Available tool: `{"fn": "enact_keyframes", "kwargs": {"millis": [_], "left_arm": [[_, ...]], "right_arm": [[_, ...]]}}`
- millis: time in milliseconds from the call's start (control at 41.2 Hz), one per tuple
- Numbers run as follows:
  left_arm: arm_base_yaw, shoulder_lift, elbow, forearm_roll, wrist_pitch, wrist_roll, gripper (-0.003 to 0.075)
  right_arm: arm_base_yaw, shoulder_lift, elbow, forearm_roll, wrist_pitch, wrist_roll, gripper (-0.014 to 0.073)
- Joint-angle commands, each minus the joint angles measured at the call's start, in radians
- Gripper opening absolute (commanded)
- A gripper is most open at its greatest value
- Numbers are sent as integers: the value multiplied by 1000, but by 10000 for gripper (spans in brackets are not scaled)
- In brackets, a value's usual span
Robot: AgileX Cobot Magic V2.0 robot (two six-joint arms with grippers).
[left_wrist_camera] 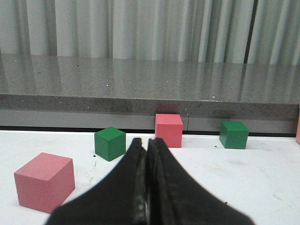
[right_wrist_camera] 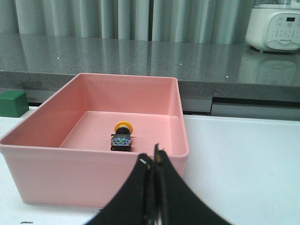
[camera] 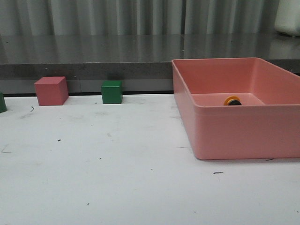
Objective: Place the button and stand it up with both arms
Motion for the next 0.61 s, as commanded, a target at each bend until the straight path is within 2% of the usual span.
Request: {"fn": "enact_keyframes", "kwargs": {"millis": [0, 583], "left_arm": [[2, -22, 16, -7, -87, -4, -20], [2, -22, 16, -7, -93, -4, -20]], "right_arm": [[-5, -20, -2, -3, -72, -8, -118], [-5, -20, -2, -4, -93, -8, -118]]}}
